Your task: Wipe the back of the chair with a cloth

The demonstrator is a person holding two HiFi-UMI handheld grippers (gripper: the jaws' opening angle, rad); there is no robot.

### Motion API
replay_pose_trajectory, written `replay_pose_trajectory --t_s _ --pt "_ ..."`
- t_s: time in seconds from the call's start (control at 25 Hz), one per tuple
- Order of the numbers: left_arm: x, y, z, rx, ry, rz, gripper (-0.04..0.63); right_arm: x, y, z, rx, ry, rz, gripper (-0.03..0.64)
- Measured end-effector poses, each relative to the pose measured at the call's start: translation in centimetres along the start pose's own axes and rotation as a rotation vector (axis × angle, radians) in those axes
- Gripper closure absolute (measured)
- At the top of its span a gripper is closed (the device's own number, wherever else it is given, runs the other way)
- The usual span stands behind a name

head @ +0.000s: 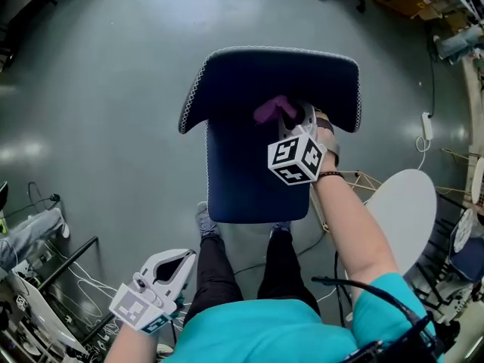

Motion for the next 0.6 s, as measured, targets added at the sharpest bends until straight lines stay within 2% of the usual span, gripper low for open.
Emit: replay_pose_trajectory --t_s 0.32,0.44,0.6 --pt "-9.5 -6.2 -1.9 -0.074 0.084 0.118 0.592 5.8 -9.5 9.6 -0.034 0.043 0.146 0.528" --pt "-11.9 -8.0 -1.7 -0.104 0.099 0.162 0.592 7.6 -10.8 12.1 -0.046 0.039 0.163 0.526" --pt "-13.1 -10.1 -1.6 -0.123 0.105 0.168 0.592 9.0 -12.1 13.6 -0.064 0.027 0.175 0.526"
Point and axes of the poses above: the fingertips, and each gripper's own axes: x backward along the fingers, y to its left, z out of its underside, the point moved 9 cm from there along x, backward along the fingers
